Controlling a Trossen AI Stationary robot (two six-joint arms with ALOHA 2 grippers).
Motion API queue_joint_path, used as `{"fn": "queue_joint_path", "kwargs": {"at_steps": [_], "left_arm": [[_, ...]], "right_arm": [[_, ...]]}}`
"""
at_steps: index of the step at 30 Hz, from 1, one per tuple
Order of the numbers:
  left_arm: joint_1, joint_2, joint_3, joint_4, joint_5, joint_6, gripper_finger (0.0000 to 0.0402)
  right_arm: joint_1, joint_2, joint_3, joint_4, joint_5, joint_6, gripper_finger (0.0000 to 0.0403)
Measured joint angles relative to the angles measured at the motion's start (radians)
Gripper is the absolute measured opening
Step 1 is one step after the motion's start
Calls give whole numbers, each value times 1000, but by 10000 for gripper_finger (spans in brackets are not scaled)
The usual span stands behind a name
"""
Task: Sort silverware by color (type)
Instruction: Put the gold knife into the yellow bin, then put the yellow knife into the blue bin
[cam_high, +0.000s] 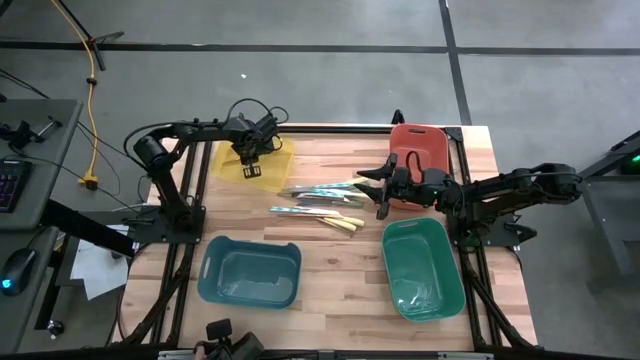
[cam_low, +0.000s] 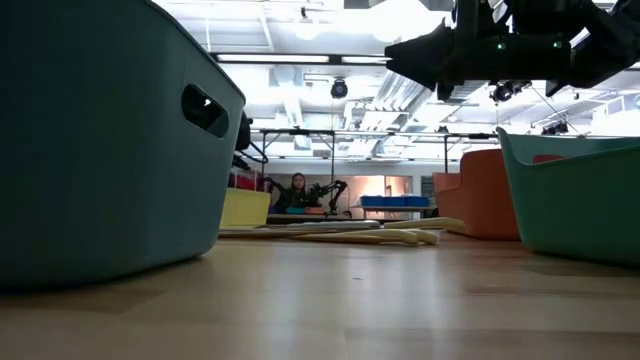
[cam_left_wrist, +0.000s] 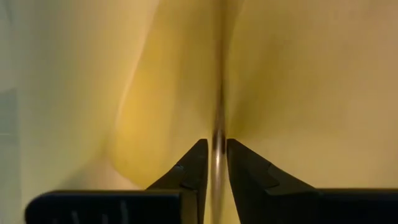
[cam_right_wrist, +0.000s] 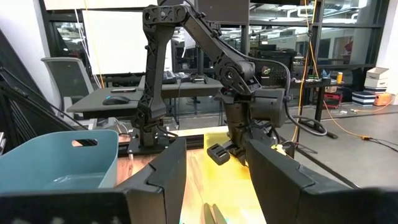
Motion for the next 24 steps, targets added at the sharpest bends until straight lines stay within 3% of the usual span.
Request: {"fn": "queue_joint_path", "kwargs": {"at_steps": [8, 16, 20, 24], "left_arm": [[-1, -23, 0, -20, -49, 8, 127], [-6, -189, 81, -68, -81, 8, 168], [-5, -325, 138, -33, 43, -45, 169], [-6, -491, 129, 88, 347, -175, 166]], "right_arm": [[0, 0, 0, 0, 0, -18, 154], [0, 0, 0, 1, 0, -20, 154], [0, 0, 0, 5, 1, -24, 154], [0, 0, 0, 5, 1, -27, 154]]}}
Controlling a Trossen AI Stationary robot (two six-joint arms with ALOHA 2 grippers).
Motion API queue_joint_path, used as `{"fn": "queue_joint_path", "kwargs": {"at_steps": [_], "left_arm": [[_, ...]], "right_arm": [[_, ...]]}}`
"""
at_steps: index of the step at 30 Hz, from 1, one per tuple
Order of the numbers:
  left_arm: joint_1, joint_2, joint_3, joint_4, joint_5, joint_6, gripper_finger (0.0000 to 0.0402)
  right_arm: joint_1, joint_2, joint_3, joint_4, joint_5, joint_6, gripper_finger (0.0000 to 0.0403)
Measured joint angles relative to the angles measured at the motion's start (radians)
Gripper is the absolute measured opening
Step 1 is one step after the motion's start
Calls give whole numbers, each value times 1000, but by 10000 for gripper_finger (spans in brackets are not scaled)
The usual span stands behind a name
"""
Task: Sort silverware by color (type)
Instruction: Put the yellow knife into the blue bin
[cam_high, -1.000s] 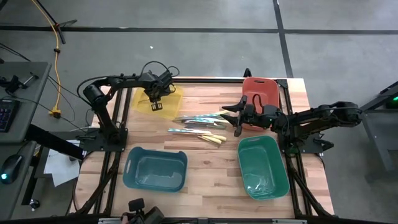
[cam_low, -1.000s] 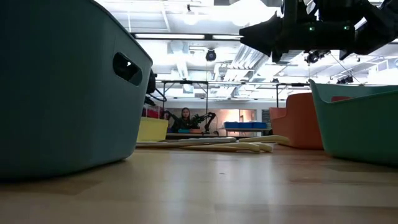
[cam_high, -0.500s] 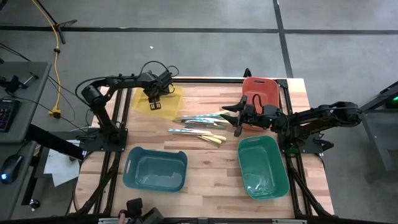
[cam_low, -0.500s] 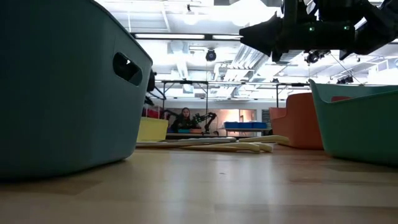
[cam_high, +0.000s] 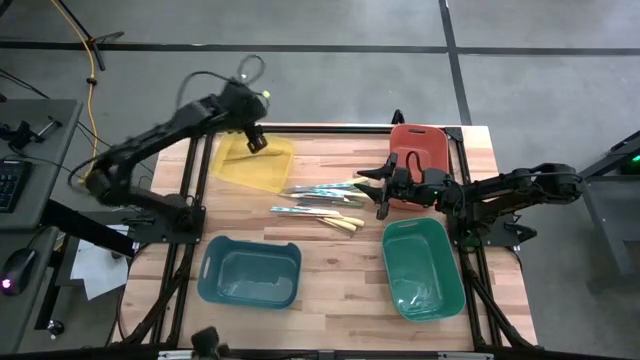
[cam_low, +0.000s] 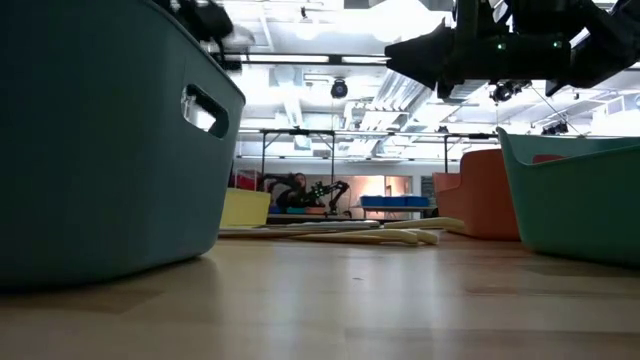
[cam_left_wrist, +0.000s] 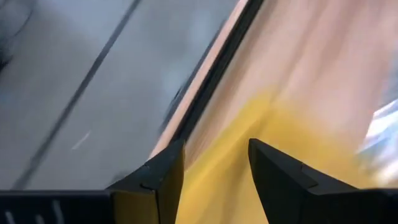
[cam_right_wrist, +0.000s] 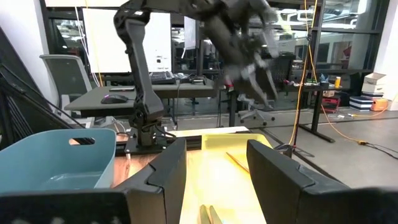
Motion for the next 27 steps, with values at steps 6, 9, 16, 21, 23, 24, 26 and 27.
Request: {"fn": "queue_joint_path", "kwargs": {"at_steps": [6, 9, 16, 21, 23, 24, 26, 27], "left_arm": [[-62, -240, -178, 284, 360, -176, 161], [-139, -347, -335, 456, 375, -229, 159], [-321, -490, -743, 1004, 339, -359, 159], [-404, -496, -894, 1279, 252, -376, 158], [-421, -497, -906, 1299, 252, -376, 158], [-429, -497, -906, 1297, 251, -371, 158], [-444, -497, -906, 1296, 251, -343, 158], [-450, -497, -906, 1297, 251, -326, 158]], "right_arm": [[0, 0, 0, 0, 0, 0, 154], [0, 0, 0, 0, 0, 0, 154], [0, 0, 0, 1, 0, 0, 154], [0, 0, 0, 0, 0, 0, 154], [0, 0, 0, 0, 0, 0, 154], [0, 0, 0, 0, 0, 0, 154], [0, 0, 0, -1, 0, 0, 154], [0, 0, 0, -3, 0, 0, 154]]}}
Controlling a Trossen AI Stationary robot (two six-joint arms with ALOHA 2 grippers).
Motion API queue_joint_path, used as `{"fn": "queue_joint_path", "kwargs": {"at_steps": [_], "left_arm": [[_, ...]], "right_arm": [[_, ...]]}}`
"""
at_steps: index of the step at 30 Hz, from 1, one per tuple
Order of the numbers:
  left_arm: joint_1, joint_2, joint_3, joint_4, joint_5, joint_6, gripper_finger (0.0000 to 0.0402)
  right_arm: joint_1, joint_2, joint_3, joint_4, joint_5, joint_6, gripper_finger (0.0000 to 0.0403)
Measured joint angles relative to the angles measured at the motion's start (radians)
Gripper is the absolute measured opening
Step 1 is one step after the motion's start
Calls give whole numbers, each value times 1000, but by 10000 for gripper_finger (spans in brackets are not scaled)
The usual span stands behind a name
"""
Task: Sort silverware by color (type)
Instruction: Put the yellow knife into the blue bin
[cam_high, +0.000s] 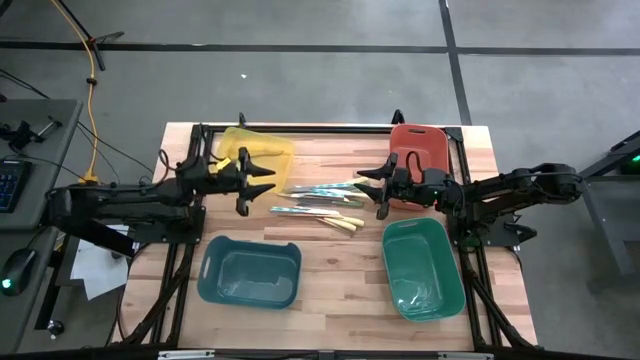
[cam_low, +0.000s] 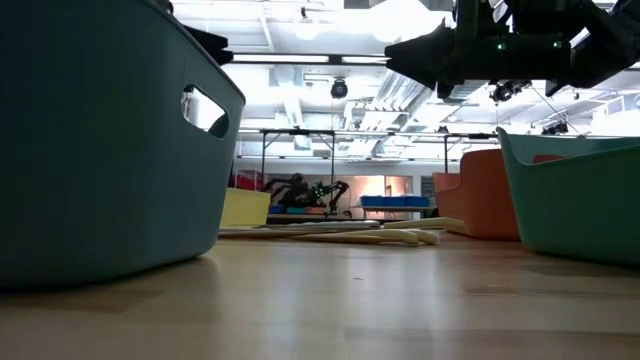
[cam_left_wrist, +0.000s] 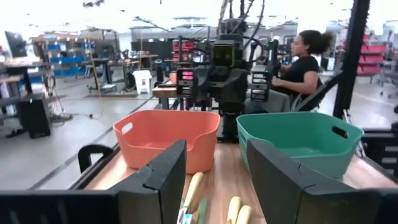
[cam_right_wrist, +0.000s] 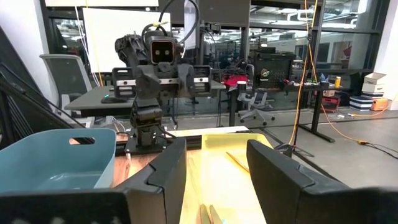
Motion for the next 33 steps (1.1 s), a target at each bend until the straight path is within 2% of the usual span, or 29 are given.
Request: {"fn": "queue_joint_path", "kwargs": {"at_steps": [11, 15, 17, 22, 25, 28, 33], "left_arm": [[-16, 0, 0, 3, -2, 28, 158], [-16, 0, 0, 3, -3, 28, 158], [-16, 0, 0, 3, -3, 28, 158], [-16, 0, 0, -3, -3, 15, 158], [-16, 0, 0, -11, -2, 13, 158], [-16, 0, 0, -13, -2, 13, 158], [-16, 0, 0, -12, -2, 13, 158]], "right_arm": [[0, 0, 0, -2, 0, 1, 154], [9, 0, 25, -35, 25, 112, 154], [28, 0, 87, -149, 48, 125, 154], [99, 48, 317, -723, 104, 85, 154], [129, 96, 421, -982, 109, 87, 154], [159, 139, 469, -1127, 108, 120, 154], [193, 201, 478, -1245, 108, 195, 154]]}}
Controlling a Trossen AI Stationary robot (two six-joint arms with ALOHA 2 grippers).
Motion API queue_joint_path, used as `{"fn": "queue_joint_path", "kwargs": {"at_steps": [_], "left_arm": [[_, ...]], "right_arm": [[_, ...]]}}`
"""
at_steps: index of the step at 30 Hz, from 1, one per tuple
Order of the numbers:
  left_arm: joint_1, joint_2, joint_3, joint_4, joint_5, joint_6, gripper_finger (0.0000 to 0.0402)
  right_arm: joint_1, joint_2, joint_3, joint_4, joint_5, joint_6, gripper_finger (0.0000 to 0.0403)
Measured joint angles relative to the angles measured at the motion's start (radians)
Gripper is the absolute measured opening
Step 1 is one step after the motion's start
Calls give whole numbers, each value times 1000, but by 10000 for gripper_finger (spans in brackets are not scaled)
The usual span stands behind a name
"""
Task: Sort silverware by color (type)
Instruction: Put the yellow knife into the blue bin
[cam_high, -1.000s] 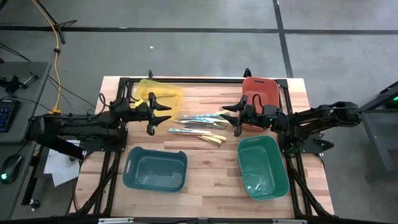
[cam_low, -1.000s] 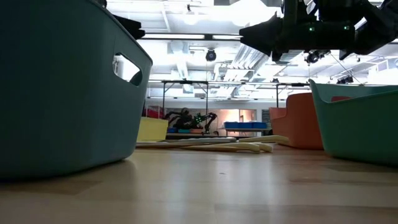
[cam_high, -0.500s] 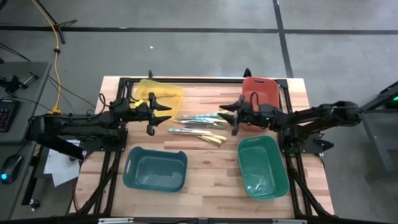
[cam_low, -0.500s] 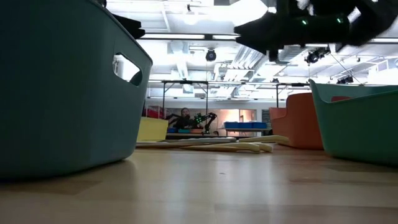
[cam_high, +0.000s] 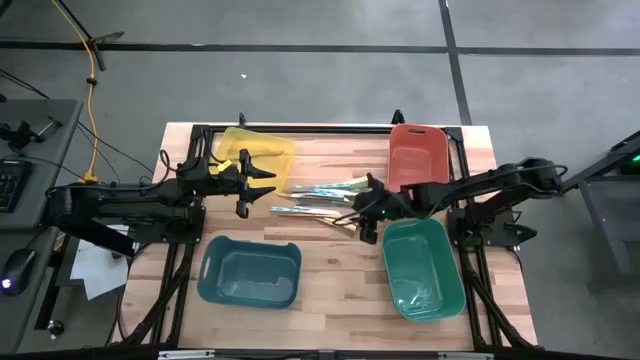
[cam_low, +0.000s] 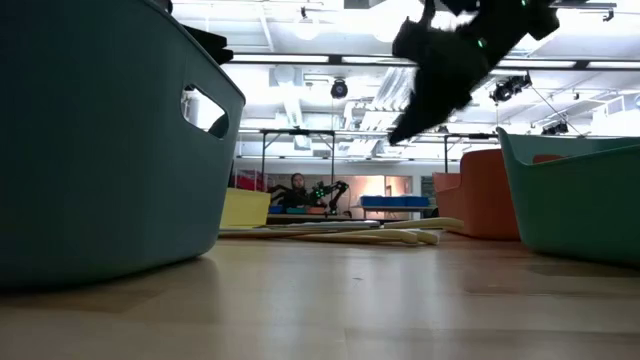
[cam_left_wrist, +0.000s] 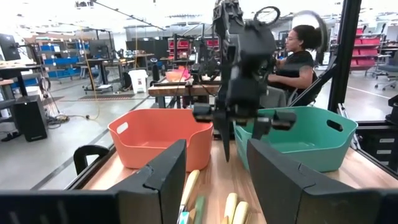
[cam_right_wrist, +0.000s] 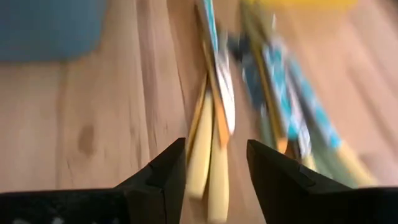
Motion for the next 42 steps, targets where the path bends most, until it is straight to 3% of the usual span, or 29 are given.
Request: {"fn": "queue_joint_path", "kwargs": {"at_steps": [8, 15, 23, 28, 42], "left_arm": [[0, 0, 0, 2, 2, 8, 158], [0, 0, 0, 8, 1, 8, 158], [0, 0, 0, 8, 1, 8, 158], [0, 0, 0, 7, 2, 8, 158], [0, 0, 0, 8, 3, 16, 158]], "right_arm": [[26, 93, 0, -60, -8, -7, 154], [-19, 144, 1, -73, -42, -14, 154], [-27, 244, 170, -234, -41, -114, 154], [-35, 292, 208, -352, -42, -144, 154], [-42, 381, 200, -316, -45, -189, 154]]}}
